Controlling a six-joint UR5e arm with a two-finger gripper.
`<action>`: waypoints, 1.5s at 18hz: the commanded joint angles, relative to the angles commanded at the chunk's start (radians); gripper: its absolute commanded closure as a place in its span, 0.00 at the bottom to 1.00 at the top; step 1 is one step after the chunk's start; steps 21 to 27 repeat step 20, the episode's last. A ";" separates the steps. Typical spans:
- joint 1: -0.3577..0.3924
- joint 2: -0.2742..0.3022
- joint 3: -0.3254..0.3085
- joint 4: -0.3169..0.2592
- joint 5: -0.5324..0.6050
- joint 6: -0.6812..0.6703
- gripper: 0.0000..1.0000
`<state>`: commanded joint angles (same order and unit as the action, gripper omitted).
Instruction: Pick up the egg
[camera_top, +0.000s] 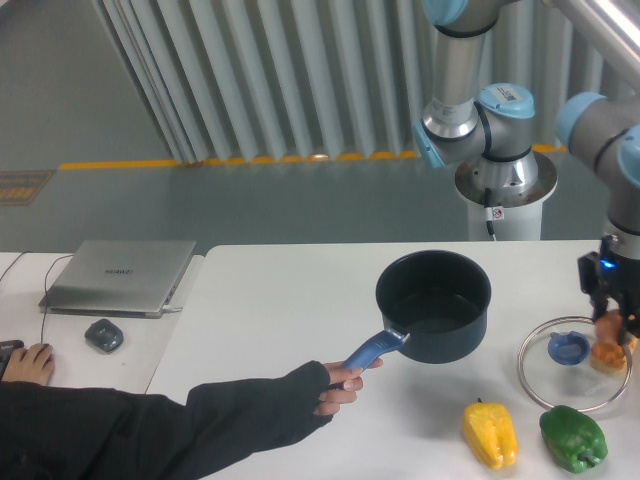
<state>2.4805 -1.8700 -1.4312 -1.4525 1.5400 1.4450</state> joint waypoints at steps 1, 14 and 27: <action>-0.009 0.002 -0.002 -0.006 0.009 0.006 0.66; -0.060 0.069 0.012 -0.109 0.014 0.100 0.66; -0.060 0.075 0.000 -0.112 0.015 0.098 0.66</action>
